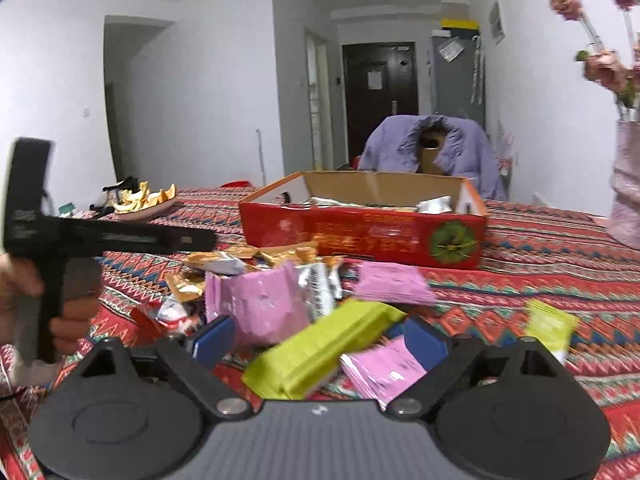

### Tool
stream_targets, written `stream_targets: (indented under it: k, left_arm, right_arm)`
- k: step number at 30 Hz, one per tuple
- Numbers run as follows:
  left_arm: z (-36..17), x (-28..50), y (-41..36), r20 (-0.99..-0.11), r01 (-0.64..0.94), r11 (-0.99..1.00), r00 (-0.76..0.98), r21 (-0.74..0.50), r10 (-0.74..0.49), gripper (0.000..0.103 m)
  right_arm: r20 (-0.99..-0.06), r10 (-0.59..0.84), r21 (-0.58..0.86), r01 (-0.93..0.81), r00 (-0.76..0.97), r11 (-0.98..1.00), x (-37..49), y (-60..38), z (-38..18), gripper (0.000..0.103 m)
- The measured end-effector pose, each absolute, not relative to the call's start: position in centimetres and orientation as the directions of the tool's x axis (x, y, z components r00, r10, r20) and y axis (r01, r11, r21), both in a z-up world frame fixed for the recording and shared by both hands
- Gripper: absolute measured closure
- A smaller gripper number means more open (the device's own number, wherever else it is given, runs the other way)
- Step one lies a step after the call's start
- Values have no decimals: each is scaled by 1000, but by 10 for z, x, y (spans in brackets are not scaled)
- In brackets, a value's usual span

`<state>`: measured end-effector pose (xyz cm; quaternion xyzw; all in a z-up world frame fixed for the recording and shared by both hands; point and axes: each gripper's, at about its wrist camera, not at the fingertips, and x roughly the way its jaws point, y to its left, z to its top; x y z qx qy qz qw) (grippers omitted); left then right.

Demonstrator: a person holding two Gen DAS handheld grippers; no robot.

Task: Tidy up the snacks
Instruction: 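Grasp the pink packet with the right tool while the left grasps a gold cracker packet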

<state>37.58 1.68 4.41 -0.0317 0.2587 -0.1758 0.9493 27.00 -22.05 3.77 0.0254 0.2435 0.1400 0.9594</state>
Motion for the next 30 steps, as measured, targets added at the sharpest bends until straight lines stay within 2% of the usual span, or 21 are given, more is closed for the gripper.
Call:
stream_targets:
  k: [4,8,13,18,21,22,30]
  left_arm:
    - [29,397,25,-524,354,898,729,-263,-441,25]
    - [27,398,28,-526,368,900,731,-235,-436,41]
    - [42,384,45,-492,319,909,766,-268,-414,42]
    - [61,362,63,-458,247,931,818,-268,-349,42]
    - [69,349,70,-458,205,944,835,-257,-306,42]
    - [71,345,72,-462,187,949,838,-255,-290,42]
    - [95,301,73,-417,142,966,881,-217,-223,42]
  right_arm:
    - [-475,325,146,-290,818,946,293,-204,34,13]
    - [-510,375,166,-339,774,926,317,-183,20,13]
    - [-540,387,171,-353,747,920,342,-169,7,14]
    - [-542,396,182,-357,741,916,348,-164,4,22]
    - [-529,393,206,-336,752,919,341,-169,8,33]
    - [-526,394,211,-333,754,919,339,-171,10,39]
    - [-472,397,211,-336,787,918,303,-182,31,42]
